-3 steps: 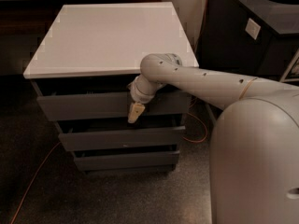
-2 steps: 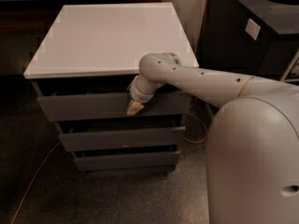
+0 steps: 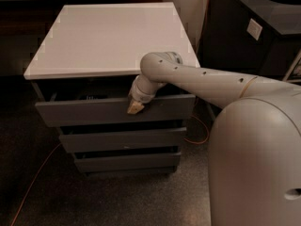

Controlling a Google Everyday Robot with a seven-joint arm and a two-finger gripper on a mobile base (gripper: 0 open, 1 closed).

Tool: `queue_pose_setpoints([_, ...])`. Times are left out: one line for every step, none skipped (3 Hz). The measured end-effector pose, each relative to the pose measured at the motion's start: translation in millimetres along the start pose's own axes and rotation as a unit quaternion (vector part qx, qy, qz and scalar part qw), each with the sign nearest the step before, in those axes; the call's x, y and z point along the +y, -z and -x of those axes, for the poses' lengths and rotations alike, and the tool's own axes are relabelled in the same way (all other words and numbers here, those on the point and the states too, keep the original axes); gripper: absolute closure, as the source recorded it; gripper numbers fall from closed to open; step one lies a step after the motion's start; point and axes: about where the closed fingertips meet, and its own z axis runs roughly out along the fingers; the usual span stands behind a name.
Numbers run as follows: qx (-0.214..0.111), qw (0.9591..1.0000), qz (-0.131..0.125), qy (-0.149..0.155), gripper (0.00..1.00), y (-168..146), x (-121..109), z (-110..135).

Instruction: Pick rxbar blueberry from top drawer and place on counter

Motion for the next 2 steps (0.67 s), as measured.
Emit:
queue_pose_setpoints([-0.001,1.0000,0.000,-0.001,1.00,1,2,0])
queue_pose_setpoints([-0.011,0.9999,0.002,-0.008,1.00,7,16,0])
